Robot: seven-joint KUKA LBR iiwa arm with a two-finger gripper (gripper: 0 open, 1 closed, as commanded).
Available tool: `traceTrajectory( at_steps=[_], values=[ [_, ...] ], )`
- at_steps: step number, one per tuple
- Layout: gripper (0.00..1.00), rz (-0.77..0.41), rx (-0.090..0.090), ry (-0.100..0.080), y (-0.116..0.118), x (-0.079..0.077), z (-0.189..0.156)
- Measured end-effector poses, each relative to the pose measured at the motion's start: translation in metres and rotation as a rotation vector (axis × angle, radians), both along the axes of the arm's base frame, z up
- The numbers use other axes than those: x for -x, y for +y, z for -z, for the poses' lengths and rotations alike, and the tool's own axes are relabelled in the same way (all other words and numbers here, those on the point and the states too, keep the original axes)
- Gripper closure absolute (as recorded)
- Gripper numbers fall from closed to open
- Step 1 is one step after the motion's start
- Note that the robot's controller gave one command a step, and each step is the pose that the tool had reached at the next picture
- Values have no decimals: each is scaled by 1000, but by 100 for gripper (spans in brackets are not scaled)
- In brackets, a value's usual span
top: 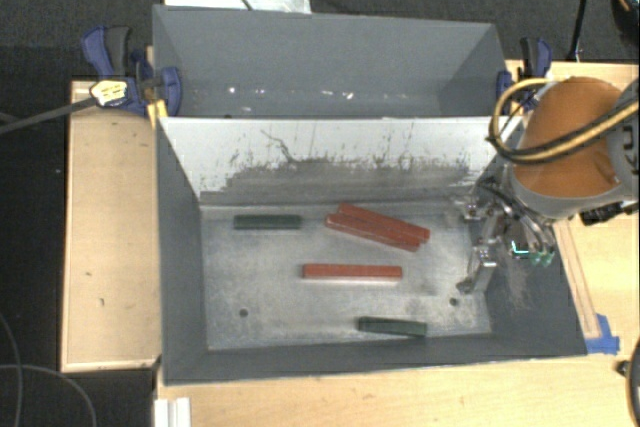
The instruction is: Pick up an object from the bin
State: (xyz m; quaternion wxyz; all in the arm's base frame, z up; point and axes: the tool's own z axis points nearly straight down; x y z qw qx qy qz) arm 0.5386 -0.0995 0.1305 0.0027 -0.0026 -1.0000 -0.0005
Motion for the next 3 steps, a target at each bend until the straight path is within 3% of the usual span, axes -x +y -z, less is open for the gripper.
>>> traceTrajectory(
  at_steps=[1, 2, 3],
  values=[
    [0, -88, -3, -8, 73, -39, 63],
    [0, -118, 2, -13, 50, -18, 2],
    [0, -150, 0, -9, 57, -46, 63]
  ],
)
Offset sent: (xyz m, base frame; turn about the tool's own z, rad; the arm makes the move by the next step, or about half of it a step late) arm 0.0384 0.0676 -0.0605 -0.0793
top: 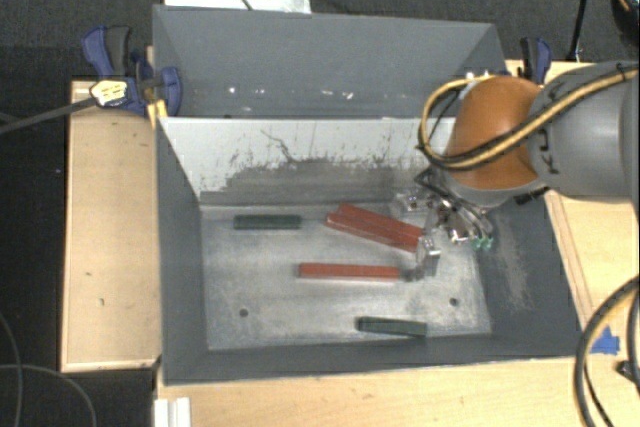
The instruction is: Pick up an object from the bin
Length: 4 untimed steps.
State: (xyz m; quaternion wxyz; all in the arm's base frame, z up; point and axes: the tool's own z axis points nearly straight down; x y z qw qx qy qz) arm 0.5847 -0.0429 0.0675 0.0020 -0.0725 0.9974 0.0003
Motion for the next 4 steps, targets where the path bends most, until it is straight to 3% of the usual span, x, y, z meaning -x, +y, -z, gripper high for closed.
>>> traceTrajectory(
  at_steps=[1, 2, 3, 4],
  values=[
    [100, -3, 1, -4, 0, -1, -4],
    [100, -247, 3, -10, 7, -8, -220],
    [0, -245, 1, -1, 7, -6, -215],
    [0, -433, -2, 8, 83, 15, -76]
  ],
)
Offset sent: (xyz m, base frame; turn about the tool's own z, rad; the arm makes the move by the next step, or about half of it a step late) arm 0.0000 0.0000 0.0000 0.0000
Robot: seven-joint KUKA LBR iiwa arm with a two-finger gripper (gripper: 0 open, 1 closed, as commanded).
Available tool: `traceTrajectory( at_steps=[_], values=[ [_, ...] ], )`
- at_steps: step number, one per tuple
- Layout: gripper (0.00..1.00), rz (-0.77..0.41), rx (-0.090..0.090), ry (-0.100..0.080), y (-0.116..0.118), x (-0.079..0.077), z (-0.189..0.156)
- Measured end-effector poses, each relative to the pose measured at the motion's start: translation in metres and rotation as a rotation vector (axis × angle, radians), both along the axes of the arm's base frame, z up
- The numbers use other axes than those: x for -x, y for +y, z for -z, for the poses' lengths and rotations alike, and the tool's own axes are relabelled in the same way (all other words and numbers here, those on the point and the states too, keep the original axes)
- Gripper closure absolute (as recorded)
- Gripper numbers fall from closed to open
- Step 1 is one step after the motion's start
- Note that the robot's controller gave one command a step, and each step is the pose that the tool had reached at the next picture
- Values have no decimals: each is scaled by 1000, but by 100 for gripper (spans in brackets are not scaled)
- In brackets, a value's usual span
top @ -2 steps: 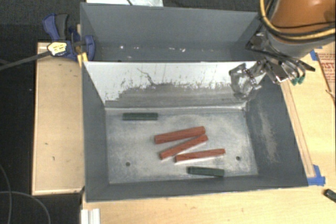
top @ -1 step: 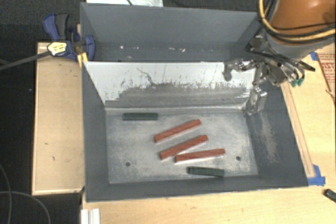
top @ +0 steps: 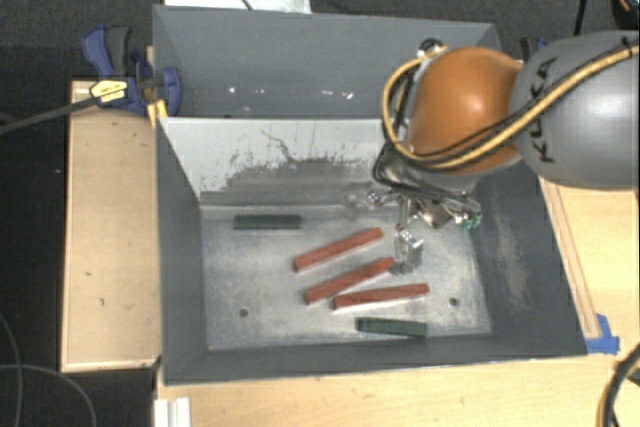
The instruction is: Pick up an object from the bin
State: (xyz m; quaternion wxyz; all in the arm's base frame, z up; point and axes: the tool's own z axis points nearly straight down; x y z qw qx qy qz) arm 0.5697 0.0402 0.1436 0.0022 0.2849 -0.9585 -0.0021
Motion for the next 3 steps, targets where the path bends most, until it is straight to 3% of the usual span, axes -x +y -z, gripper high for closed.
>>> traceTrajectory(
  at_steps=[1, 2, 3],
  values=[
    [0, -40, 1, -3, 35, -22, 76],
    [100, -36, 1, -9, 34, -24, 72],
    [100, -140, 0, -16, 52, 31, -94]
  ],
)
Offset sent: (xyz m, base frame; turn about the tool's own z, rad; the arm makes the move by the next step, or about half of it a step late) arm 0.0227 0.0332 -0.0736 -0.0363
